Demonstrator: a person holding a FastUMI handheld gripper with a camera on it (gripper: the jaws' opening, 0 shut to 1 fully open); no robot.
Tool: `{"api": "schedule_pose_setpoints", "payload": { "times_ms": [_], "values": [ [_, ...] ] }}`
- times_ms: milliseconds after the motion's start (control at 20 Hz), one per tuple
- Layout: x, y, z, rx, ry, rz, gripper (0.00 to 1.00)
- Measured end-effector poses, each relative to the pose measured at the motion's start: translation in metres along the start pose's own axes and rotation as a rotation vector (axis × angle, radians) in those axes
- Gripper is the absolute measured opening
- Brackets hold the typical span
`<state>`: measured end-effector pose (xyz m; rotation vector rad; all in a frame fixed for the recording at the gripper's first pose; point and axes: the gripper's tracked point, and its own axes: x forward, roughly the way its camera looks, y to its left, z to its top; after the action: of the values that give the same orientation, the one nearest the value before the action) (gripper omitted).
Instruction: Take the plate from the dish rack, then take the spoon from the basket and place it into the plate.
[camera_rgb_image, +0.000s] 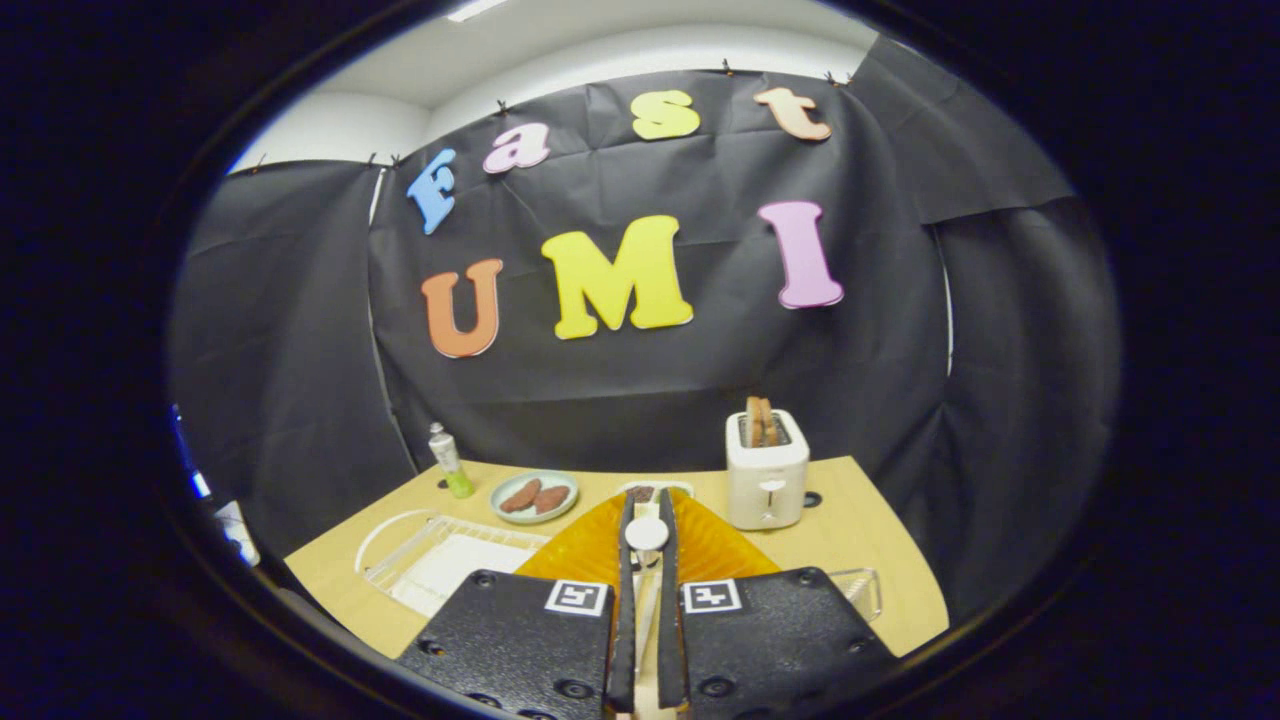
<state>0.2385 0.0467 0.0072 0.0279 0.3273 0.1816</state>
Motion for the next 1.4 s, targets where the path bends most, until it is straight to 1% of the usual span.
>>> {"api": "schedule_pose_setpoints", "payload": {
  "times_ms": [150,300,500,650,750,850,950,1150,1400],
  "values": [
    [0.001,0.029,-0.009,0.002,0.029,0.035,0.14],
    [-0.018,0.053,-0.025,-0.03,0.031,0.08,0.14],
    [-0.056,0.076,-0.064,-0.094,0.054,0.14,0.14],
    [-0.086,0.1,-0.102,-0.131,0.08,0.235,0.14],
    [-0.1,0.107,-0.126,-0.157,0.098,0.276,0.14],
    [-0.108,0.112,-0.14,-0.164,0.11,0.299,0.14],
    [-0.115,0.116,-0.144,-0.163,0.12,0.328,0.14],
    [-0.116,0.116,-0.137,-0.148,0.105,0.346,0.14],
    [-0.106,0.107,-0.14,-0.184,0.098,0.327,0.14]
  ]
}}
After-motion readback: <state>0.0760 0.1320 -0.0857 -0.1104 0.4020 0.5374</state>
